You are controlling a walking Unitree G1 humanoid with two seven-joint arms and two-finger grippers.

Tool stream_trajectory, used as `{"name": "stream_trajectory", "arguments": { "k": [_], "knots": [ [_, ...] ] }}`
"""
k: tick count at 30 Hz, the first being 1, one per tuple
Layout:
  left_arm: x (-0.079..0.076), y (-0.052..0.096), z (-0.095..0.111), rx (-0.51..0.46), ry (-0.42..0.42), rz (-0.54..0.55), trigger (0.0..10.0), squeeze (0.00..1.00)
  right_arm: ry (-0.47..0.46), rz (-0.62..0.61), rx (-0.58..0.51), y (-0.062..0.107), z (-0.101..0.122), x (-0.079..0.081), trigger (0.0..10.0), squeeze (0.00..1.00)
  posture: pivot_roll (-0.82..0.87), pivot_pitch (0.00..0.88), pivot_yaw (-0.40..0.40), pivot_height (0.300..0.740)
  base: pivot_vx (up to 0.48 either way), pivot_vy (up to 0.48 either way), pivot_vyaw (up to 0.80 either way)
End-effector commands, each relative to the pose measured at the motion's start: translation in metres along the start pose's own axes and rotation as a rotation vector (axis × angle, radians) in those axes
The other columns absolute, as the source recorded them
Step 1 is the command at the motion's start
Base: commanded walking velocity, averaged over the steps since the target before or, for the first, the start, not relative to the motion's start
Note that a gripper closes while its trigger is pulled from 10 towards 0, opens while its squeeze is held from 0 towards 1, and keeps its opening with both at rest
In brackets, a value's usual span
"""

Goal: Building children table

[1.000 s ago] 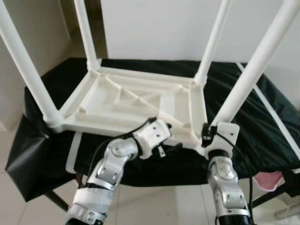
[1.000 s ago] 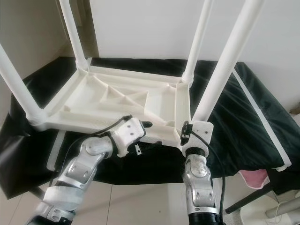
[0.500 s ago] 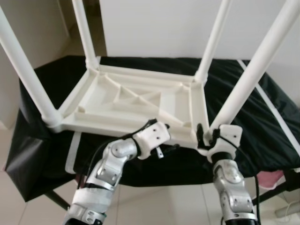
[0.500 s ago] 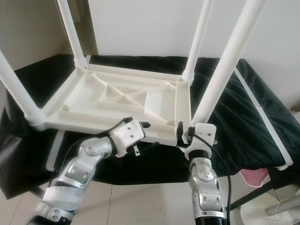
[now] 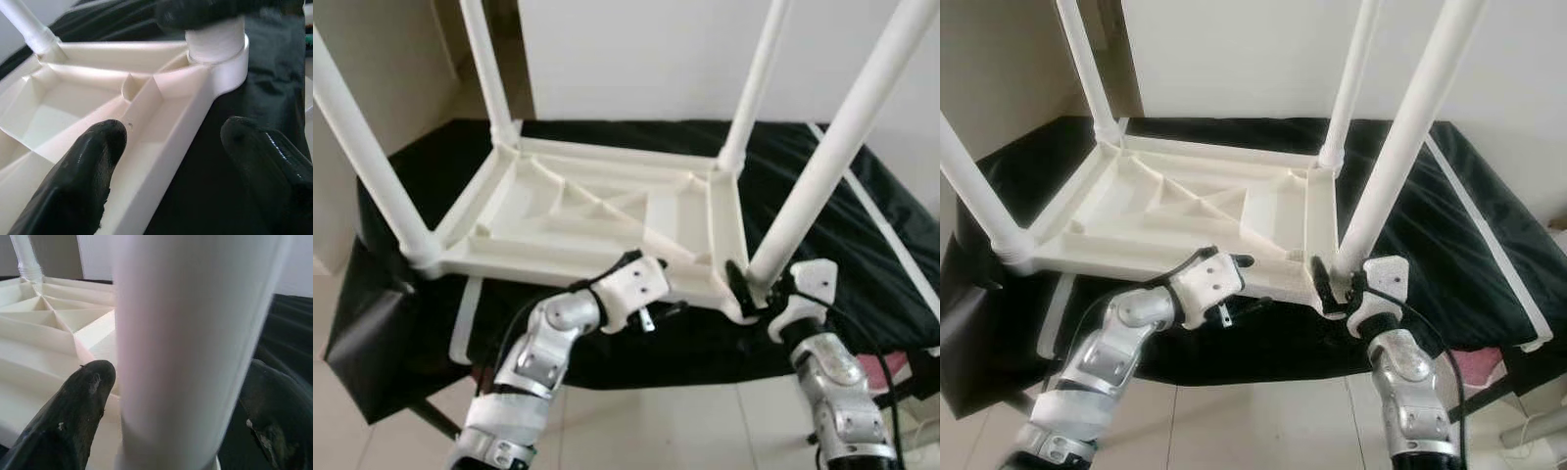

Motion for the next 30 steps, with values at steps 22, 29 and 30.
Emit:
{"name": "stream_trajectory", "arguments": {
  "k": [22,29,30],
  "knots": [
    [0.033,-0.009,-0.002,0.044,-0.029,0.234,10.0,0.0,0.055,0.258,0.188,-0.012,-0.018,-0.004,0.0,0.0,-0.07,0.0,-0.022,0.74,0.0,0.0,0.0],
    [0.032,-0.009,-0.003,0.042,-0.022,0.234,10.0,0.0,0.028,0.242,0.199,-0.011,-0.023,-0.003,10.0,0.0,-0.08,0.0,-0.029,0.74,0.0,0.0,0.0],
    [0.031,-0.009,-0.002,0.039,-0.02,0.234,10.0,0.0,0.018,0.225,0.186,-0.011,-0.023,-0.003,10.0,0.0,-0.08,0.0,-0.03,0.74,0.0,0.0,0.0]
  ]
}}
Point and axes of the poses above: a point about 5 cm out from each wrist's last joint towards the gripper, its own y axis pointing back from the gripper into the wrist, its own z axis along the axis of the wrist's last joint, x = y × z, the point moved 6 cm from there along -y, pointing out of the wrist towards the gripper, and after that the axes turned 15 degrees about -y, right-handed, at the moved point
